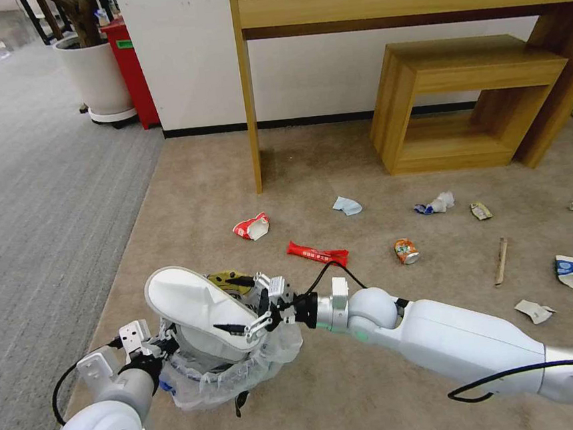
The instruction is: Pick up the trash bin and place the garbage on the floor into it.
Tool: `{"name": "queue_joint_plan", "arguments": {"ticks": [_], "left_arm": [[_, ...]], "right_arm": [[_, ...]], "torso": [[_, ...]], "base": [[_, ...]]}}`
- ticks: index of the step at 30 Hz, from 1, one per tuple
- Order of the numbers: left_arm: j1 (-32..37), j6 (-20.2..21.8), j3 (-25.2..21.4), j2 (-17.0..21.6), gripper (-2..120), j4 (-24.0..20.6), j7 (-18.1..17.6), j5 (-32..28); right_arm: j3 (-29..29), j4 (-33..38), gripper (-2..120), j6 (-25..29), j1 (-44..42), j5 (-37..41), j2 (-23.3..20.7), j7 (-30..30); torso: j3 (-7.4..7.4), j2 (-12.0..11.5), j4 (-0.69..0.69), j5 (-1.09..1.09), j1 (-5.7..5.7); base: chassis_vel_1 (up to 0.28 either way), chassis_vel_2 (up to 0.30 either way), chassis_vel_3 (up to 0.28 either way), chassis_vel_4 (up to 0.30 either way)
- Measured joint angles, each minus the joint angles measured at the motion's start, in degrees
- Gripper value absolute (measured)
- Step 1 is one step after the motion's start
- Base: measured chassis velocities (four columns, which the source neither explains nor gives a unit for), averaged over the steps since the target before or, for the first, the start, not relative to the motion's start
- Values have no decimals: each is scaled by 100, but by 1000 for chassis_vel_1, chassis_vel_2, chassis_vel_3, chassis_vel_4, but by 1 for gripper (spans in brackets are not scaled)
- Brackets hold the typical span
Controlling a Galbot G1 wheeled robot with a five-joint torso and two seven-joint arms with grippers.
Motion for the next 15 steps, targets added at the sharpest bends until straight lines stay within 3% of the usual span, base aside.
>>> {"name": "queue_joint_plan", "arguments": {"ticks": [6,10,15], "left_arm": [[-13,-11,7,-16,1,23,10,-2],[-14,-12,22,-31,1,31,14,2],[-21,-13,27,-46,1,30,13,5]], "right_arm": [[-150,-278,73,53,-5,-106,128,126],[-356,-594,52,74,6,-100,292,239],[-555,-766,48,46,95,-37,439,329]], "torso": [[0,0,1,0,0],[0,0,0,1,0],[0,0,0,0,0]], "base": [[0,0,0,0],[0,0,0,0],[0,0,0,0]]}}
